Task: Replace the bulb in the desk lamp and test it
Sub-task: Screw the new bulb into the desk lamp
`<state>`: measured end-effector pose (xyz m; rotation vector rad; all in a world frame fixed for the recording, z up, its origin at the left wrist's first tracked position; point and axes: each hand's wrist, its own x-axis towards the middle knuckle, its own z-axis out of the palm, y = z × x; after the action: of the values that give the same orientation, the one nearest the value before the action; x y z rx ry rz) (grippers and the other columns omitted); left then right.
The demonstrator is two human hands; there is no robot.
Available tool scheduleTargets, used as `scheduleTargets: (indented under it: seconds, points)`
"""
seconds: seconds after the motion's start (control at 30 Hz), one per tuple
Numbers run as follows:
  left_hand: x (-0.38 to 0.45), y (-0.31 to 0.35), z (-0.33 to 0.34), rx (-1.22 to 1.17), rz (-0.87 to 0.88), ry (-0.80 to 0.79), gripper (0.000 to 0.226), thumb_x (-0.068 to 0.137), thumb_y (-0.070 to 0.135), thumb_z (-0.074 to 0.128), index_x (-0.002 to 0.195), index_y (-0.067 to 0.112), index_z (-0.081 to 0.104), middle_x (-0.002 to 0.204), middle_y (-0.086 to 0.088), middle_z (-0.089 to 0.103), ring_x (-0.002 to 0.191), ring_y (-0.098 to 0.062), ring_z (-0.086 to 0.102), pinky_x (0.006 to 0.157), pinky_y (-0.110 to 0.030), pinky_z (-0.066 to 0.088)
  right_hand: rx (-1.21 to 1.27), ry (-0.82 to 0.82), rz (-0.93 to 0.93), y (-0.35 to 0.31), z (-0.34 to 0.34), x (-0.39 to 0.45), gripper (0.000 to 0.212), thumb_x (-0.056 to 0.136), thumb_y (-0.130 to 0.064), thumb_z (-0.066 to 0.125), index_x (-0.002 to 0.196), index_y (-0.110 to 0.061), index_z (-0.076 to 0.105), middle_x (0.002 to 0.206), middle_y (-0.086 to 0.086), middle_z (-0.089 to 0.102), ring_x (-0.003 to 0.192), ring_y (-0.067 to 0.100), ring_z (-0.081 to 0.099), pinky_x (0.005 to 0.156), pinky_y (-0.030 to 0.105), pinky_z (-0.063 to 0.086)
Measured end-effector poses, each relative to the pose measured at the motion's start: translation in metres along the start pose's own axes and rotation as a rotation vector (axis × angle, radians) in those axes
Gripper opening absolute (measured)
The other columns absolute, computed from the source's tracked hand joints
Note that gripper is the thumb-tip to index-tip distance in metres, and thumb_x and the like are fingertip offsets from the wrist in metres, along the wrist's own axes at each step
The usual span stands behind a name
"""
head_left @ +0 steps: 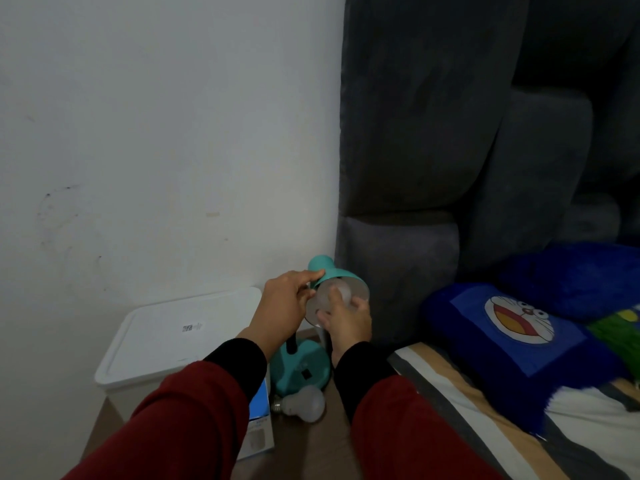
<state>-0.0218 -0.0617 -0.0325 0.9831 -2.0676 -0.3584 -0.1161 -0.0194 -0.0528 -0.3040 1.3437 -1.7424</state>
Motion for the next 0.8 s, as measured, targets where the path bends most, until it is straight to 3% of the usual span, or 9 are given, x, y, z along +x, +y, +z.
scheduleTargets:
  seconds: [0.13,0.3,0.47,0.57,0.67,0.8]
  points:
    - [0.0015,-0.0007,-0.0012,0.001,-0.002,0.005,0.036,0.085,-0.005,0.058,0.115,0.013,0.065,0.110,-0.014,0.068,0.091,-0.006,0.053,0.074,0.015,0.029,0.058,-0.056,0.092,-0.0048,-0.0001,-0.0004,0.060,0.089,-0.037,0.059,0.130,0.005,0.046,0.098,0.022,0.062,0.067,0.019,0.065,0.060,0.026,0.055]
    - [-0.0002,0.0002,0.0006,0.009,0.012,0.009,0.036,0.084,-0.004,0.059,0.114,0.014,0.066,0.109,-0.014,0.069,0.092,-0.009,0.058,0.075,0.014,0.029,0.061,-0.038,0.032,0.0001,-0.0012,0.0019,0.062,0.083,-0.027,0.069,0.134,-0.003,0.044,0.120,0.017,0.060,0.071,0.013,0.064,0.069,0.025,0.054]
    - [0.0009,-0.0003,-0.0001,-0.001,0.013,0.008,0.036,0.084,-0.004,0.059,0.115,0.013,0.066,0.108,-0.015,0.068,0.090,-0.007,0.055,0.075,0.014,0.030,0.173,-0.098,0.091,-0.0022,-0.0046,-0.0007,0.046,0.088,-0.017,0.065,0.127,0.003,0.050,0.114,0.019,0.059,0.070,0.015,0.062,0.083,0.029,0.052]
    - [0.0003,0.0002,-0.0003,0.000,0.019,0.010,0.036,0.084,-0.004,0.060,0.114,0.013,0.066,0.107,-0.014,0.069,0.091,-0.008,0.056,0.076,0.013,0.030,0.176,-0.083,0.072,-0.0032,-0.0035,0.0000,0.049,0.089,-0.018,0.063,0.131,0.001,0.047,0.122,0.020,0.057,0.071,0.014,0.061,0.077,0.029,0.054]
    - [-0.0014,0.0015,-0.0005,-0.011,0.023,0.010,0.036,0.083,-0.004,0.060,0.113,0.014,0.067,0.105,-0.015,0.070,0.092,-0.017,0.063,0.082,0.003,0.035,0.128,-0.082,0.048,-0.0004,-0.0016,0.0011,0.050,0.086,-0.021,0.066,0.129,-0.001,0.050,0.113,0.016,0.061,0.070,0.012,0.064,0.069,0.025,0.054]
    - [-0.0007,0.0006,-0.0012,-0.008,0.013,0.004,0.036,0.083,-0.005,0.060,0.113,0.014,0.067,0.106,-0.015,0.069,0.093,-0.018,0.063,0.080,0.005,0.035,0.154,-0.064,0.090,-0.0026,0.0008,0.0009,0.041,0.086,-0.016,0.066,0.122,0.003,0.055,0.112,0.017,0.059,0.075,0.020,0.064,0.079,0.030,0.053]
